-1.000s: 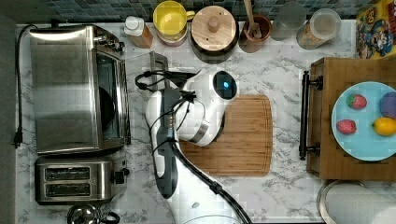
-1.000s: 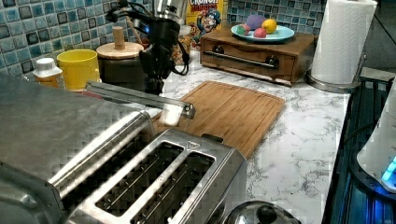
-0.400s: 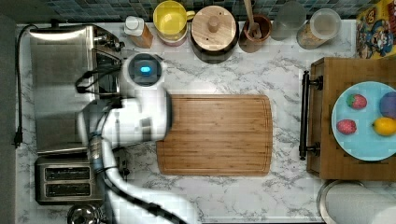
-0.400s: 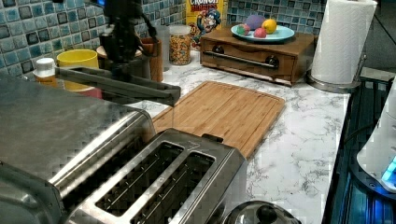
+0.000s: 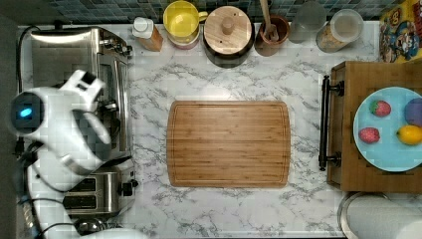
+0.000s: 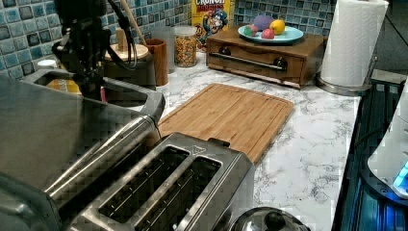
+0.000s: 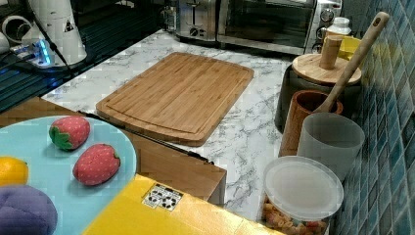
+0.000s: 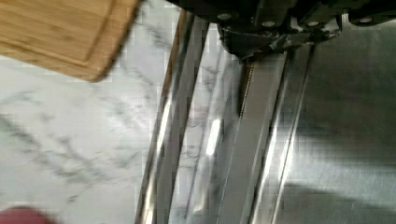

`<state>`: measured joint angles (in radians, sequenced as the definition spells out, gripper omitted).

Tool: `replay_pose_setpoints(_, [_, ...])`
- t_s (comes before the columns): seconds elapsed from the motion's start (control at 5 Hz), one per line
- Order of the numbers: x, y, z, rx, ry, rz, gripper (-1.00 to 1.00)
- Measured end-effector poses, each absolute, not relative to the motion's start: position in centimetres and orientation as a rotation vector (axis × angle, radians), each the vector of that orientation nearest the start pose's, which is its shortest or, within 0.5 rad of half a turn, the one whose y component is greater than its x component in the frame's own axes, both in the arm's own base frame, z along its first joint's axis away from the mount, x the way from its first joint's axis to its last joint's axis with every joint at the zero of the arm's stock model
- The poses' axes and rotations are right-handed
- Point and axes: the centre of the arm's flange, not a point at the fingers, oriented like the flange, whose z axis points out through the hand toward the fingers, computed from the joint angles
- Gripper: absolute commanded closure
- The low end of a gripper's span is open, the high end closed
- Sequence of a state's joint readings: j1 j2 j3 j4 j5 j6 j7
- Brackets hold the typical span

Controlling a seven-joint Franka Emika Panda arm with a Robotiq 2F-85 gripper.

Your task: Close the oven.

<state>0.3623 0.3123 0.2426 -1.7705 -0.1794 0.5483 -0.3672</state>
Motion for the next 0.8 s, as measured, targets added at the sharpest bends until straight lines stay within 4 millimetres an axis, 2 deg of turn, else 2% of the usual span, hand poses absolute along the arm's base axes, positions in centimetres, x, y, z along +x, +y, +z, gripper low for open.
replay_pose_setpoints(0.2, [53.0, 36.7, 39.2, -3.267, -0.321, -0.197, 1.0])
replay_pose_setpoints(0.4, [53.6, 35.9, 39.4, -3.238, -0.194, -0.165, 1.0])
replay_pose_setpoints(0.6, [54.2, 34.0, 39.9, -3.129, -0.052, -0.12, 1.0])
replay_pose_setpoints(0.8, [54.1, 31.9, 42.8, -3.03, 0.069, -0.166, 1.0])
